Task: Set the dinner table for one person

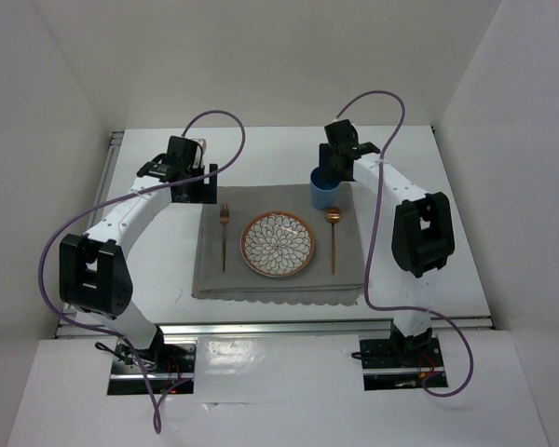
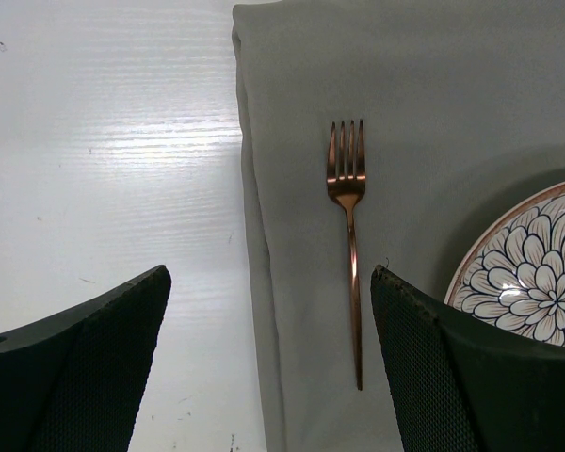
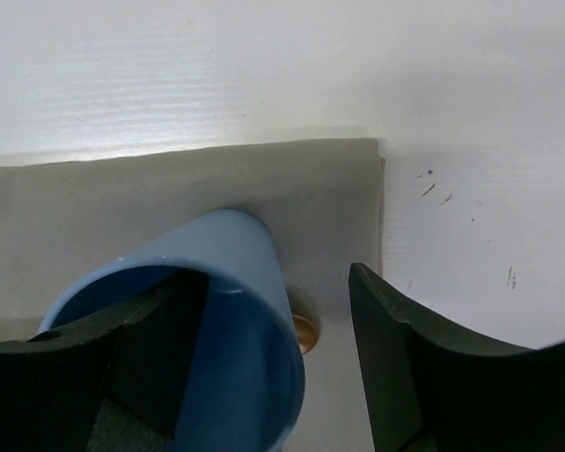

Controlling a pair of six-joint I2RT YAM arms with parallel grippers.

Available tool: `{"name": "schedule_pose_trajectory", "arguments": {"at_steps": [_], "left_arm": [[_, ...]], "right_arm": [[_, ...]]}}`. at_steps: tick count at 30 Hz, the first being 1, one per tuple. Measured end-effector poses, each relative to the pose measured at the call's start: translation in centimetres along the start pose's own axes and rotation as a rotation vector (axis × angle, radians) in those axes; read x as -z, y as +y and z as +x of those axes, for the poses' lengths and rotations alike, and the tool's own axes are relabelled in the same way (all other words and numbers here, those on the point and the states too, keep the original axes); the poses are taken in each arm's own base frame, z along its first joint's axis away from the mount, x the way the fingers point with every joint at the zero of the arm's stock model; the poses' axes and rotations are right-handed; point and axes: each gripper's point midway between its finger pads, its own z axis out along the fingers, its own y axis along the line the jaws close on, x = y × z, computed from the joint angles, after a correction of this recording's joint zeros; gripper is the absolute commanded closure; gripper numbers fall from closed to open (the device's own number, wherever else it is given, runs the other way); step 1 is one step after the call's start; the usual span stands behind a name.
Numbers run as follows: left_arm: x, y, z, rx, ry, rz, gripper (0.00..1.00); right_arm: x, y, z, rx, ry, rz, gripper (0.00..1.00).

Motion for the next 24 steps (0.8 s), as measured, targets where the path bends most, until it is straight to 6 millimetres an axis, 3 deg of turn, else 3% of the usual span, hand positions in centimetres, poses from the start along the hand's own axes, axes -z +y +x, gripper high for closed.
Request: {"name": "schedule_pose_trajectory", "arguments": {"at_steps": [4,7,8,13,16,19,22,24], "left_arm": [[0.0,0.0,0.0,0.000,0.000,-0.001,0.08],[0.0,0.2,0.0,-0.010,-0.002,-0.009,0.08],[0.0,0.3,-0.1,-0.020,-0.002,-0.012,0.08],[0.5,1.3,-0.5,-0.032,-0.020,-0.037,0.08],[1.4,3.1,-0.9,-0.007,-0.034,-0.064,0.08],[2.6,6.4,-1.0,0.032,-0.042,-0.115,0.06],[4.2,11.2,0.2,0.100,-0.045,-0.196,0.03],[5.7,14.5,1.8,0.141,-0.038,-0.266,0.00]], "right_arm": [[1.5,-0.1,-1.6,-0.002,-0.045,-0.004,0.24],[3.9,-0.6,-3.4,-0.013,-0.101,-0.002,0.10],[5.2,-0.8,-4.1,-0.018,-0.124,-0.004,0.00],[13.7,-2.6,-7.7,-0.071,-0.282,-0.021,0.00],[18.4,-4.7,-8.0,-0.140,-0.329,-0.015,0.00],[21.3,-8.2,-5.7,-0.242,-0.310,0.045,0.00],[22.4,-11.1,-0.8,-0.320,-0.232,0.116,0.00],[23.0,-11.9,2.8,-0.346,-0.160,0.140,0.00]]}}
